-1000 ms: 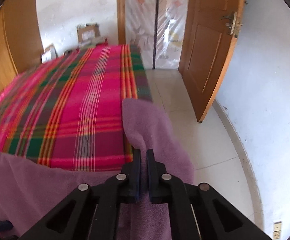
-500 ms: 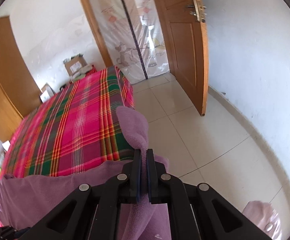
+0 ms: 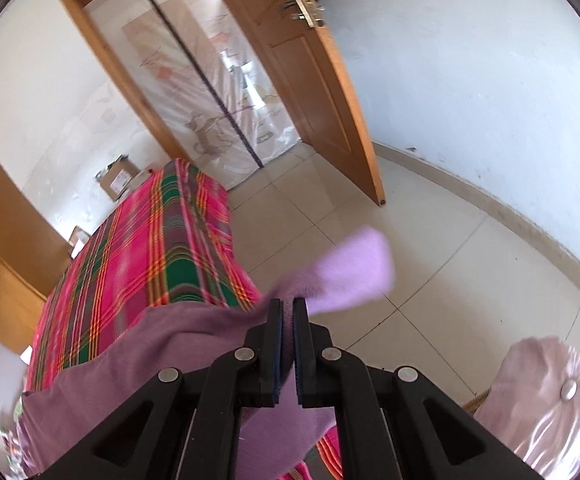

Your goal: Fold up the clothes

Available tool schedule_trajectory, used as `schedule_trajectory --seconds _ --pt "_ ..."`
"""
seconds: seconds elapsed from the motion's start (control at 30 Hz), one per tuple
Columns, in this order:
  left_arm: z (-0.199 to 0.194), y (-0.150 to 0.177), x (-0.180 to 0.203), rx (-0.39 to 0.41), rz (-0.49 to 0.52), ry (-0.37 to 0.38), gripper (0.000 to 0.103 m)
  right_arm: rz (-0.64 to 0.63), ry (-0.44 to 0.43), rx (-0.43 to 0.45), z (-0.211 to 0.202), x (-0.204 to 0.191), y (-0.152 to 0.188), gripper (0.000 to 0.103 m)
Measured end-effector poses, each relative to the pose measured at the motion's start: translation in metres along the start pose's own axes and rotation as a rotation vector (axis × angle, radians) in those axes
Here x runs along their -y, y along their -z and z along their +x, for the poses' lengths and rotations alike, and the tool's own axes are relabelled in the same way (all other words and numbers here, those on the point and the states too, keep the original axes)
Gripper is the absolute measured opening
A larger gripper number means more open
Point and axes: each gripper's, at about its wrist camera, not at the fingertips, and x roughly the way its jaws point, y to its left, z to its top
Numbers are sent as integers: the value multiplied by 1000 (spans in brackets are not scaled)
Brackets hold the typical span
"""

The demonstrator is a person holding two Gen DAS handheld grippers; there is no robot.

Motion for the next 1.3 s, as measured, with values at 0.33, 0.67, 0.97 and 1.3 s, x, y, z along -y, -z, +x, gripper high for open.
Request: schedule_trajectory --seconds 0.33,0.67,0.97,1.3 --pt "-2 2 3 2 6 2 25 143 4 -78 6 34 9 4" --pt "-8 3 7 11 19 16 25 123 28 -77 -5 36 13 4" --pt "-7 6 11 -8 33 17 25 169 24 -192 17 49 19 5" --pt "-12 13 6 -3 25 28 25 164 142 -179 -1 37 18 13"
